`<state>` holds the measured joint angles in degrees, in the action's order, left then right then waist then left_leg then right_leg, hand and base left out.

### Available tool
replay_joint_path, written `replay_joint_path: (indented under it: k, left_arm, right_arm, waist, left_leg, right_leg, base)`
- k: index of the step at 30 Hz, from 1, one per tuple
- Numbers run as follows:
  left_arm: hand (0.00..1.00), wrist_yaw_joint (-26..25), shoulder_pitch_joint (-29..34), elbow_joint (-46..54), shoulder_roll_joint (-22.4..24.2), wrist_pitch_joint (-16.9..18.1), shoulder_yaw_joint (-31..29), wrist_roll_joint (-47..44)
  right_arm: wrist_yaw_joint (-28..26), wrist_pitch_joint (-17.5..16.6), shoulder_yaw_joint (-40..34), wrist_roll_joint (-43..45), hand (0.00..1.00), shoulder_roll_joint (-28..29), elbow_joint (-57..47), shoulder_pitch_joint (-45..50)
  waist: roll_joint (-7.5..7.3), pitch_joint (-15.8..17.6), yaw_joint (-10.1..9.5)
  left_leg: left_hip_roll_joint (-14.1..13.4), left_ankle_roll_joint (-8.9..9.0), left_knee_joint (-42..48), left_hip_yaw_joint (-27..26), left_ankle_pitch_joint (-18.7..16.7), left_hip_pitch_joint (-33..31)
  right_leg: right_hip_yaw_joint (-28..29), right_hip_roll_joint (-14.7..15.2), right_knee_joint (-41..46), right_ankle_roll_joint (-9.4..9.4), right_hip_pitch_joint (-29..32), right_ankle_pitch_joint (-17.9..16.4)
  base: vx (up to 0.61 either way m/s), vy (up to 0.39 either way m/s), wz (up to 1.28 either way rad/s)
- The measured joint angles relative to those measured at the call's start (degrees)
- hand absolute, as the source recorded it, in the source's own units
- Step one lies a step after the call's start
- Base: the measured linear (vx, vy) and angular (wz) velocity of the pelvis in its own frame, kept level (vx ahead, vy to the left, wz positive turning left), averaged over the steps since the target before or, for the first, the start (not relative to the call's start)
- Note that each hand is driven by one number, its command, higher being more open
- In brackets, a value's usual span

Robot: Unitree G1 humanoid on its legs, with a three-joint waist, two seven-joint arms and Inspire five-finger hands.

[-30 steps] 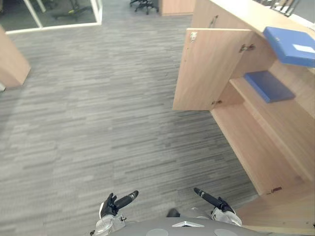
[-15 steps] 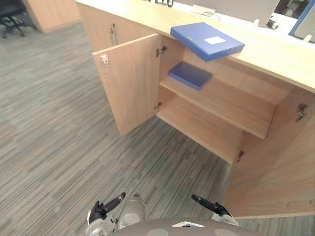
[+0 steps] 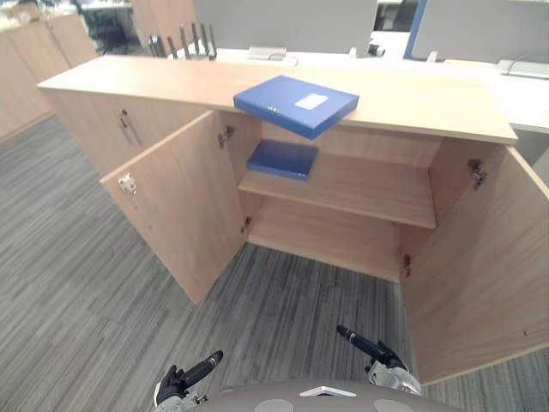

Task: Walk over to the cabinet, pick up the folder, carry it to the office cabinet, place the folder inside the office cabinet, then close the office cabinet door

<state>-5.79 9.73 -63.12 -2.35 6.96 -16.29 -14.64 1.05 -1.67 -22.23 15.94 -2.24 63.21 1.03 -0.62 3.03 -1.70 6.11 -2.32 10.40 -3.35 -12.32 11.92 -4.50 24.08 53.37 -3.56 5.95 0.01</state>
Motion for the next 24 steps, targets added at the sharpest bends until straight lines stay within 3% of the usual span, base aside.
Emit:
replay_joint_path:
  k: [2,4,5,6,8,10,11,14,18,24]
  left_arm:
    - [1.0,0.1,0.4,-0.3,-0.5,-0.5,0.0,1.3]
    - [1.0,0.1,-0.2,-0.5,-1.1,-0.6,0.2,1.5]
    - [1.0,0.2,-0.2,-0.5,-1.3,-0.6,0.2,1.6]
    - [1.0,0.3,-0.6,-0.6,-1.8,-0.6,0.7,1.6]
    - [1.0,0.3,-1.8,-0.5,-0.1,-0.6,1.3,1.6]
    - [1.0,0.0,-2.2,-0.5,-0.2,-0.6,1.9,1.6]
    - [1.0,0.0,-2.4,-0.2,-0.7,-0.6,2.0,1.7]
    - [1.0,0.3,-3.1,0.7,-0.1,-0.6,2.0,1.9]
    - [1.0,0.7,-2.7,1.5,0.3,-0.5,-0.4,1.8]
    - [1.0,0.8,-2.4,2.0,0.1,-0.5,-0.6,2.1]
  right_arm:
    - [0.1,-0.3,-0.3,0.0,1.0,-0.1,0.2,-0.4]
    - [0.1,-0.2,-0.2,0.0,1.0,-0.1,1.1,-1.5]
    - [0.3,-0.1,-0.1,0.0,1.0,0.1,1.2,-1.9]
    - [0.6,0.1,-0.3,0.1,1.0,0.2,1.4,-1.6]
    - [1.7,0.0,-0.2,0.1,1.0,-0.5,0.7,-2.0]
    - [2.2,1.0,0.2,0.1,1.0,-0.3,0.3,-1.3]
    - [2.2,1.4,1.1,0.7,1.0,-0.2,0.2,-0.7]
    - [2.4,1.3,3.9,0.2,1.0,-0.4,-0.5,-0.4]
    - [2.3,1.4,5.3,0.1,1.0,0.1,-0.3,0.0]
    - [2.1,1.4,7.2,0.1,1.0,0.3,0.2,0.5]
  waist:
    - [0.16,1.1,0.28]
    - [-0.48,2.9,0.55]
    - [-1.12,3.4,0.49]
    - [-1.0,3.6,0.33]
    - [1.03,6.2,0.61]
    - [1.03,7.5,1.29]
    - [0.01,8.0,0.75]
    - [0.48,7.8,0.14]
    - [-0.79,6.7,-0.1]
    - [-1.09,4.9,0.05]
  left_leg:
    - [-1.6,-0.13,-2.2,-1.2,-0.1,4.4]
    - [-2.5,0.01,-2.5,-1.3,-0.2,6.2]
    - [-2.4,0.14,-2.5,-1.2,-0.4,6.4]
    - [-2.2,1.0,-2.8,-0.5,-1.9,6.4]
    - [-3.8,0.26,-3.9,-0.2,-2.3,6.8]
    - [-4.4,1.04,-4.7,0.0,-2.1,7.3]
    - [-4.4,2.42,-4.3,0.0,-2.7,7.4]
    - [-6.9,3.99,-4.8,0.8,-2.2,7.4]
    - [-7.8,4.56,-6.9,0.2,-1.5,7.7]
    - [-8.4,4.54,-7.9,-0.5,-1.3,8.0]
  right_leg:
    - [-8.1,-1.2,2.2,2.55,1.0,-7.4]
    - [-14.2,-3.5,-3.5,3.56,1.1,-11.5]
    - [-15.4,-4.5,-8.1,4.5,1.1,-10.8]
    - [-16.7,-6.2,-13.7,6.53,-1.0,-12.8]
    - [-17.7,-7.7,-15.7,7.76,-1.6,-13.5]
    - [-18.0,-7.3,-16.6,6.06,-0.2,-14.8]
    - [-18.2,-7.2,-20.9,5.54,-0.6,-12.6]
    - [-20.6,-10.0,-23.3,5.08,-2.0,-12.9]
    - [-21.3,-10.8,-23.7,5.09,-1.8,-13.8]
    - [-21.8,-11.7,-27.0,6.38,-3.0,-12.5]
  base:
    - [0.06,0.007,-0.39]
    - [0.02,-0.113,-0.29]
    - [0.02,-0.174,-0.24]
    - [0.02,-0.137,-0.36]
    - [-0.02,-0.154,-0.31]
    - [-0.03,-0.095,0.02]
    - [0.01,-0.077,0.02]
    - [0.11,-0.143,0.15]
    - [0.09,-0.038,0.02]
    - [0.09,0.074,0.01]
